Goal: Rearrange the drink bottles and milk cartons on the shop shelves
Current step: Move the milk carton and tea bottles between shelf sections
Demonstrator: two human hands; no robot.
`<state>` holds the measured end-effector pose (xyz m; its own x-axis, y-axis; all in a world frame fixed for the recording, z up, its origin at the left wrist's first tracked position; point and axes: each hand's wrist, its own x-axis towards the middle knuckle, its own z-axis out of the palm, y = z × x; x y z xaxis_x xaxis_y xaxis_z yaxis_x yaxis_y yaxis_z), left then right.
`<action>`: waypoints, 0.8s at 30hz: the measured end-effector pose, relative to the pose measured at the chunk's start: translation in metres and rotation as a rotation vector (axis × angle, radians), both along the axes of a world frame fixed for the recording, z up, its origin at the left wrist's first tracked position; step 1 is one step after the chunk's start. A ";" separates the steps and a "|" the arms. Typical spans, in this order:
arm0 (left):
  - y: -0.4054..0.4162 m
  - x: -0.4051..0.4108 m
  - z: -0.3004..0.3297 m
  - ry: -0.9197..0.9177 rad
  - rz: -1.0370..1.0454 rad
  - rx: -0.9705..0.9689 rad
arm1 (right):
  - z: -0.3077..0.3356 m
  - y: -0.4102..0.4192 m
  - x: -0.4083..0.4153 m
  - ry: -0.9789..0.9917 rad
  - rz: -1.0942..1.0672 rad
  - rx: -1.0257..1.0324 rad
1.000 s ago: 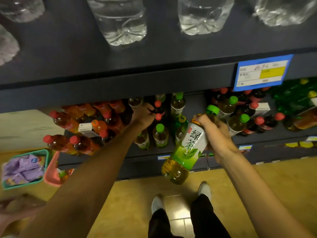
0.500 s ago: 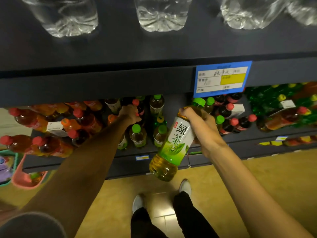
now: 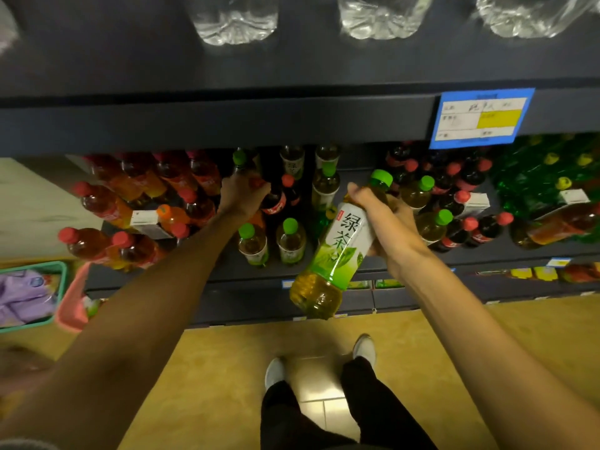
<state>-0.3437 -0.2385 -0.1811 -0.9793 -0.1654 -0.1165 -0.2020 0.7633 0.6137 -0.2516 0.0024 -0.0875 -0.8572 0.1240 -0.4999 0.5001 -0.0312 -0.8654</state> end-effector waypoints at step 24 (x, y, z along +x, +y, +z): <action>-0.067 0.127 0.079 0.491 -0.231 0.039 | 0.006 -0.081 -0.066 0.513 -0.237 0.230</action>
